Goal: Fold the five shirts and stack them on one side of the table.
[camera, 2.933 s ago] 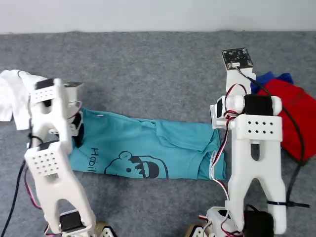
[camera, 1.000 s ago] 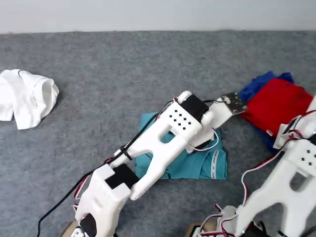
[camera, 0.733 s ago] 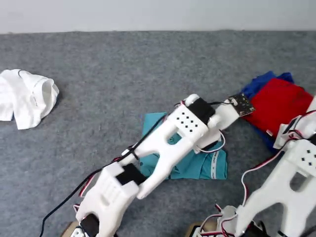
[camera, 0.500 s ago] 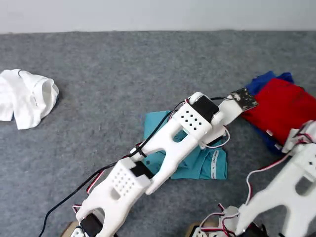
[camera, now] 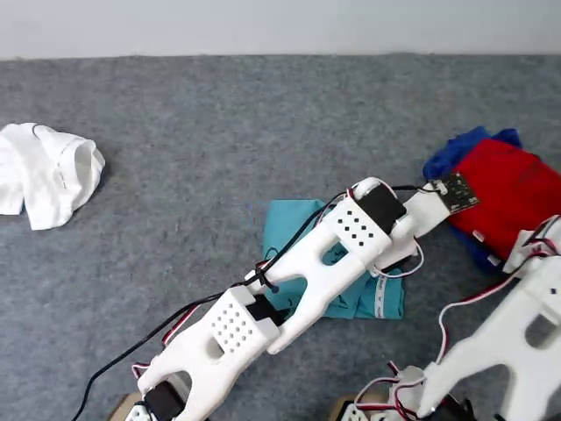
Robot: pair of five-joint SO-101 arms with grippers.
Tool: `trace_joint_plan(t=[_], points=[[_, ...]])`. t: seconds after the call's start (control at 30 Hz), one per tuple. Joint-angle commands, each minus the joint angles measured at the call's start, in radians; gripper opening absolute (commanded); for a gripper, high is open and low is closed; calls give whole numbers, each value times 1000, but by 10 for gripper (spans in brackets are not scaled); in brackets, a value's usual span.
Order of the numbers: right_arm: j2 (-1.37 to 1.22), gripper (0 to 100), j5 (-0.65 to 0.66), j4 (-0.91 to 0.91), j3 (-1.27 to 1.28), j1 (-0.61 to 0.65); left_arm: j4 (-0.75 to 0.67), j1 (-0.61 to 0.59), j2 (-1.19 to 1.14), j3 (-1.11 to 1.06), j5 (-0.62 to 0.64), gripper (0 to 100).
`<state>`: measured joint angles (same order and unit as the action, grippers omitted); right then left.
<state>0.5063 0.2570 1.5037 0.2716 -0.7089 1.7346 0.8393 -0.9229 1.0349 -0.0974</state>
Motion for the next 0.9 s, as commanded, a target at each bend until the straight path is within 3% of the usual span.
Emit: trace_joint_plan(t=[0.0, 0.33, 0.57, 0.73, 0.87], points=[[33, 197, 12, -1, -35, -10, 18, 8, 8, 38, 11, 15], [33, 197, 12, 7, -35, -8, 6, 98, 6, 39, 5, 28], [35, 197, 12, 8, -35, -7, 9, 64, 8, 39, 9, 162], [35, 197, 12, 10, -35, -5, 9, 20, 17, 51, 6, 170], [35, 197, 12, 10, -34, -5, 8, -34, 17, 203, 9, 173]])
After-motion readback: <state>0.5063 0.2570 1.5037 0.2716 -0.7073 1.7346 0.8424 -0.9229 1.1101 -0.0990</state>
